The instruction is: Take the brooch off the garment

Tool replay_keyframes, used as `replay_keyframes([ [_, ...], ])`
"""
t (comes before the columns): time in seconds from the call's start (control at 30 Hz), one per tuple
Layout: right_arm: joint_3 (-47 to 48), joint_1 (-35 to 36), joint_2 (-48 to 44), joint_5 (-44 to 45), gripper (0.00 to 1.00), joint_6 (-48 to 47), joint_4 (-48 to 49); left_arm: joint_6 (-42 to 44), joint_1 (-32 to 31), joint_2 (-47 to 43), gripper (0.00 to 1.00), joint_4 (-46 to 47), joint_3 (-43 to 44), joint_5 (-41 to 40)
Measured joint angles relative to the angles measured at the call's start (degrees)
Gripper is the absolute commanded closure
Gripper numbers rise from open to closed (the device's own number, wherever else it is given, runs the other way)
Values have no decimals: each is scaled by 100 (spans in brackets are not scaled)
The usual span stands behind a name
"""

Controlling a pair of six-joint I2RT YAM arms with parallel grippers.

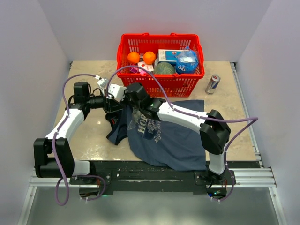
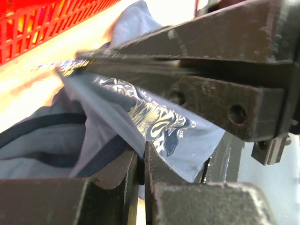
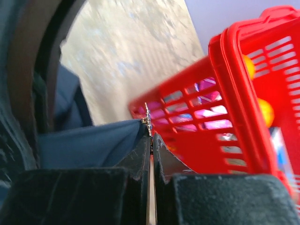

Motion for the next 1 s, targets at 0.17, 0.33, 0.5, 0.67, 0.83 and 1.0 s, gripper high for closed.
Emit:
replay_keyframes([
  [0.17, 437, 28, 2, 315, 100, -1176, -1152, 92, 0, 2, 93, -31, 0, -160],
  [0.33, 957, 57, 37, 389, 100, -1696, -2483, 90, -7, 26, 69, -26, 0, -251],
  [0.5, 1591, -136, 114, -181, 100, -1530, -4017, 83, -11, 22, 44, -35, -2, -535],
  [0.67, 2065, -503, 295, -1239, 100, -1174, -5226, 116, -11, -551, 30, 229, -365, -1019],
  [0.83, 2479, -658, 468, -1840, 100, -798, -5965, 94, -42, -1305, 24, 837, -907, -940],
  [1.0, 2546, -752, 380, -2074, 100, -59, -5786, -258, -367, -1266, 22, 1670, -1300, -907],
])
